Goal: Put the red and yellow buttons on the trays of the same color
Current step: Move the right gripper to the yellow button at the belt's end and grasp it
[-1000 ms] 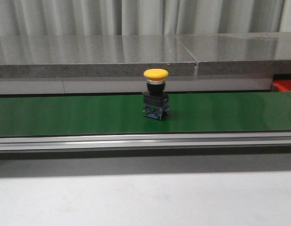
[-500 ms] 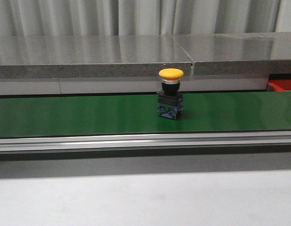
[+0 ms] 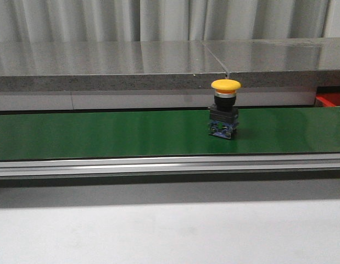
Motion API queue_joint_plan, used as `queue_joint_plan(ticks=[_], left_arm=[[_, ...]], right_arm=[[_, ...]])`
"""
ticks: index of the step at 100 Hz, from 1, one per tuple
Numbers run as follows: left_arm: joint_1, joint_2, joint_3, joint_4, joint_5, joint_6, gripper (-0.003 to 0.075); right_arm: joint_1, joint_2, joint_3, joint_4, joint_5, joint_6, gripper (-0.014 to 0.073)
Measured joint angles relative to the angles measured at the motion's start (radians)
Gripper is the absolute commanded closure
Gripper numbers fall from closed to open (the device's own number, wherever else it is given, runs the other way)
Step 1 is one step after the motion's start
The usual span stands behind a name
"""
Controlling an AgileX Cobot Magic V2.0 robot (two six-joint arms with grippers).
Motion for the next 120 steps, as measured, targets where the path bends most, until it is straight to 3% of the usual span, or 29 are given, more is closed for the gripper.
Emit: queue_joint_plan(ticks=[17,39,93,120], left_arm=[[0.000,0.000,0.000,0.000,0.000,0.000,0.0739],[0.000,0.000,0.000,0.000,0.000,0.000,0.0739],[0.000,0.000,0.000,0.000,0.000,0.000,0.0739],[0.000,0.000,0.000,0.000,0.000,0.000,0.0739]], right_arm=[[0.078,-0.108,0.166,0.002,0.000,-0.014,-0.0041],[0.199,-0.125,0.267,0.002,-0.030,-0.041,-0.0041],[0.434,0.014,0.276,0.005,-0.164,-0.068,-0.0041],[0.467,0.110,0.276,0.007,-0.264,-0.086,-0.0041]])
